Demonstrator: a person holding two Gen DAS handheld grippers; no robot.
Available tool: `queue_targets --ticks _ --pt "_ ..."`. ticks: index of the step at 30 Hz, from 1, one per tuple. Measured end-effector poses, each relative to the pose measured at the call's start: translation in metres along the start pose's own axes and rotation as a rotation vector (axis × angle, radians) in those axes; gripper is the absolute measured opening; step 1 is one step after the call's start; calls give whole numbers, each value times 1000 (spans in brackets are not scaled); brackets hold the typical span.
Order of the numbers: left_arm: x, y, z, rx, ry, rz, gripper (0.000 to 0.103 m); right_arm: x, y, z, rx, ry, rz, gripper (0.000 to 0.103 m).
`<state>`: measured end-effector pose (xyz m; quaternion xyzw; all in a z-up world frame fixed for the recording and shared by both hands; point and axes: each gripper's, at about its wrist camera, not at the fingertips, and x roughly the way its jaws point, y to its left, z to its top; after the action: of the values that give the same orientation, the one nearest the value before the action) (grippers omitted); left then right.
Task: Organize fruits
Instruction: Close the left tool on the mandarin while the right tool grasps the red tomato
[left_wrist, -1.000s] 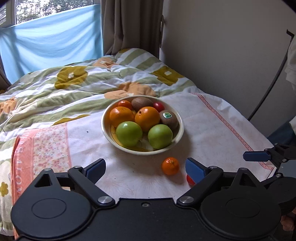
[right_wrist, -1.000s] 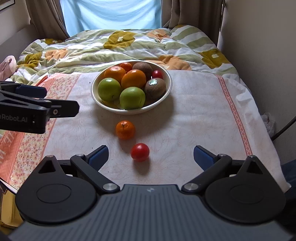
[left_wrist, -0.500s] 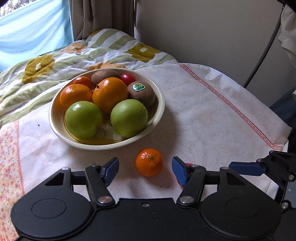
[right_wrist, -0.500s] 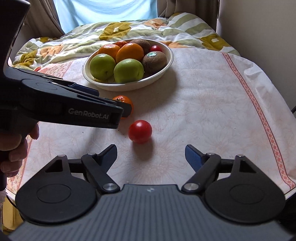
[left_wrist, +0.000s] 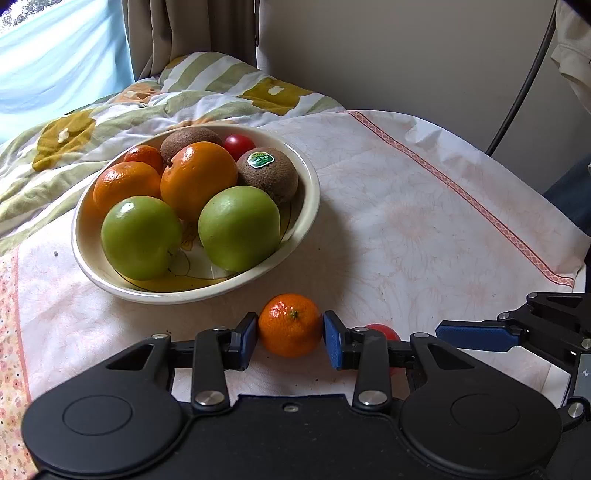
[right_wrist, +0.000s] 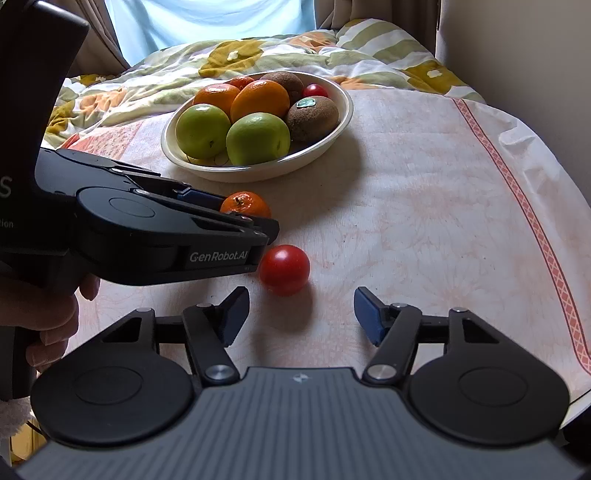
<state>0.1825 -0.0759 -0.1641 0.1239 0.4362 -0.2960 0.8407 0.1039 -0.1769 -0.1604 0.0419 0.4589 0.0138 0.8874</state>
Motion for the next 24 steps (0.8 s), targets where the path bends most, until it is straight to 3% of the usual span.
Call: queue_targets --ticks 10,20,24 --pt "-17 10 -5 -10 -23 71 41 2 4 4 -29 15 23 72" --pt "-40 26 -25 -102 -26 138 42 6 3 11 -50 5 29 67" --pt "-48 26 -31 -134 -31 150 42 11 4 14 -74 8 43 57"
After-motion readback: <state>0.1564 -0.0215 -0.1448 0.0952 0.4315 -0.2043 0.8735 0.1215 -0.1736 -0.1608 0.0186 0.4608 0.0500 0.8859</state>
